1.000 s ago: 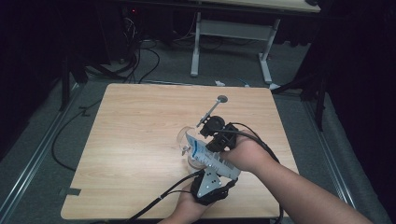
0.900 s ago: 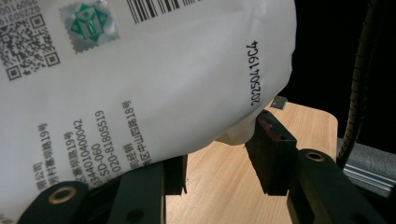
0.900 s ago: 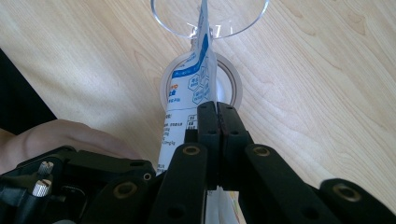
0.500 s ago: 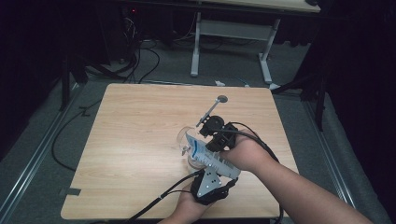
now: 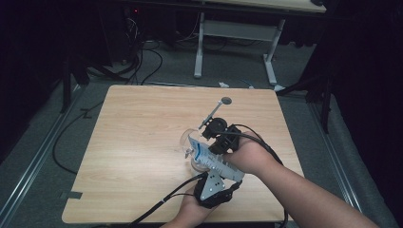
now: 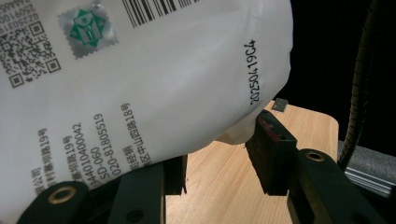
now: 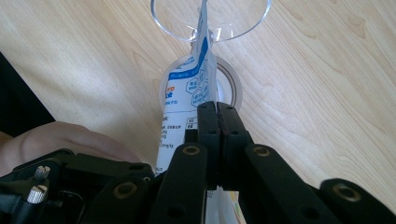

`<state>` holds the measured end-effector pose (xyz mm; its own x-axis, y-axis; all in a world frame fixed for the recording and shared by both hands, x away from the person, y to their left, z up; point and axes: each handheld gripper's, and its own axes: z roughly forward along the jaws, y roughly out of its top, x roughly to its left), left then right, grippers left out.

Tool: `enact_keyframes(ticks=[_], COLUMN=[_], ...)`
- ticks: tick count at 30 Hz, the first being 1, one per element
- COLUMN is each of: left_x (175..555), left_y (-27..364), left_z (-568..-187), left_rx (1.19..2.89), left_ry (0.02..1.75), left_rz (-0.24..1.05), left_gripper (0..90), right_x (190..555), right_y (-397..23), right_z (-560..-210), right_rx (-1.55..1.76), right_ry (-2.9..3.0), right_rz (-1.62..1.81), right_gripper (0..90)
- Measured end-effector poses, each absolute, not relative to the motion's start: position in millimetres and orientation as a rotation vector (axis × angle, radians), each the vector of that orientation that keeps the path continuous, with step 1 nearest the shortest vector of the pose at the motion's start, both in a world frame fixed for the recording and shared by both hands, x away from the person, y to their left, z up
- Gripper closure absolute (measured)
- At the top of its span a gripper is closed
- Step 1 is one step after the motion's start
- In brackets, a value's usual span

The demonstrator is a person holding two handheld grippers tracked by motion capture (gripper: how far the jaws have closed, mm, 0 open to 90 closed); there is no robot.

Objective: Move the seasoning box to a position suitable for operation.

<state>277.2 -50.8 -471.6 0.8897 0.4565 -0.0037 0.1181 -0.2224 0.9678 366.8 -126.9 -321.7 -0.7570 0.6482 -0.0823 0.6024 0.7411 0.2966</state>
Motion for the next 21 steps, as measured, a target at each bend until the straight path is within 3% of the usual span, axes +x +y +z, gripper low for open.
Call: enact_keyframes(ticks=[21], left_x=[276.4], left_y=[-50.6], left_z=[-471.4], left_rx=[1.780], left_ry=[0.434], left_rz=[0.331], left_gripper=[59.7], right_x=[367.2], right_y=[-125.6], right_z=[-320.5], right_rx=[1.000], right_ry=[2.757], right_rz=[0.372], right_gripper=[89.7])
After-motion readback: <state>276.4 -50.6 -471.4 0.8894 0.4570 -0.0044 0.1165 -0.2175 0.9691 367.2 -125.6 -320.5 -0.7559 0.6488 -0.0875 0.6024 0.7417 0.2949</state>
